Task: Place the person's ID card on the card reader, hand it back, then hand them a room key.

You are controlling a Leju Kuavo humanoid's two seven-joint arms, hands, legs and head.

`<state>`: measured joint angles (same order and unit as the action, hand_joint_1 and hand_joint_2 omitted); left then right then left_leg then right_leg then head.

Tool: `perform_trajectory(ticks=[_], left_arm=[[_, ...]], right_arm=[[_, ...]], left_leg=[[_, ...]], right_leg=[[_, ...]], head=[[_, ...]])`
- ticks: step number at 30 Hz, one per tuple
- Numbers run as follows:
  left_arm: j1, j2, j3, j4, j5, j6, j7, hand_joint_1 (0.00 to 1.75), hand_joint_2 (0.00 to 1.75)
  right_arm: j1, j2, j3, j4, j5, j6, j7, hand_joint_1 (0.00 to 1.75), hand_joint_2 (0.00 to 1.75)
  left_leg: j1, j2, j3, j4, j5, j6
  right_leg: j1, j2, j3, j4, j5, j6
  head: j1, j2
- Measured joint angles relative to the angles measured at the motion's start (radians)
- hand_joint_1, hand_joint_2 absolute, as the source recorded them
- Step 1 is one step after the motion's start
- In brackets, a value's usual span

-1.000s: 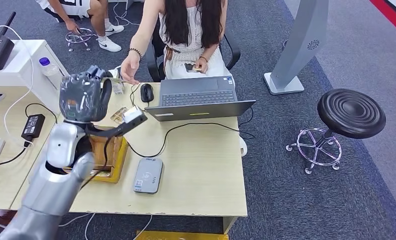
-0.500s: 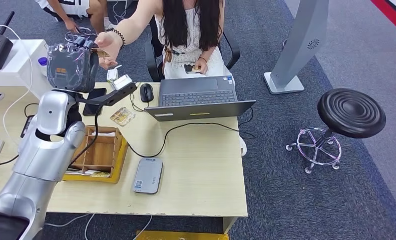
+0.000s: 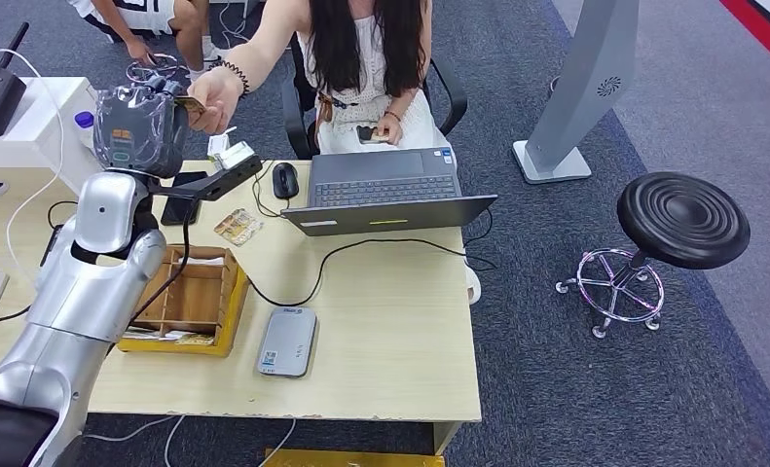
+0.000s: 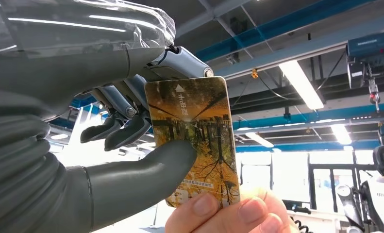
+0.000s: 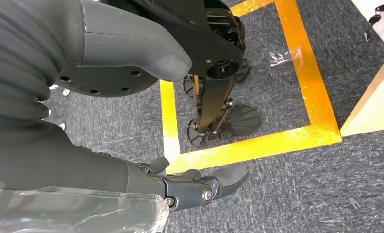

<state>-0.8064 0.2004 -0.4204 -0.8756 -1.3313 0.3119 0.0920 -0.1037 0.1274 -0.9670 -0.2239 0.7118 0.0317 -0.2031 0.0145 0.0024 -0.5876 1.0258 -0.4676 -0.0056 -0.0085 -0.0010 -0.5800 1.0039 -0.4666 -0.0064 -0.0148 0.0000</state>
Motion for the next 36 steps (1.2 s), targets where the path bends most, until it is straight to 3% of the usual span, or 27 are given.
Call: perform_trajectory(ticks=[36], left_arm=[[-0.003,-0.002,0.0,0.041,0.0,0.0,0.0,1.75,1.75]], right_arm=[[0.001,0.0,0.0,0.002,0.0,0.0,0.001,0.0,1.75]], left_leg=[[0.0,0.001,0.0,0.0,0.0,0.0]], right_leg=[[0.0,0.002,-0.001,0.0,0.0,0.0]], head=[[0.0,0.0]])
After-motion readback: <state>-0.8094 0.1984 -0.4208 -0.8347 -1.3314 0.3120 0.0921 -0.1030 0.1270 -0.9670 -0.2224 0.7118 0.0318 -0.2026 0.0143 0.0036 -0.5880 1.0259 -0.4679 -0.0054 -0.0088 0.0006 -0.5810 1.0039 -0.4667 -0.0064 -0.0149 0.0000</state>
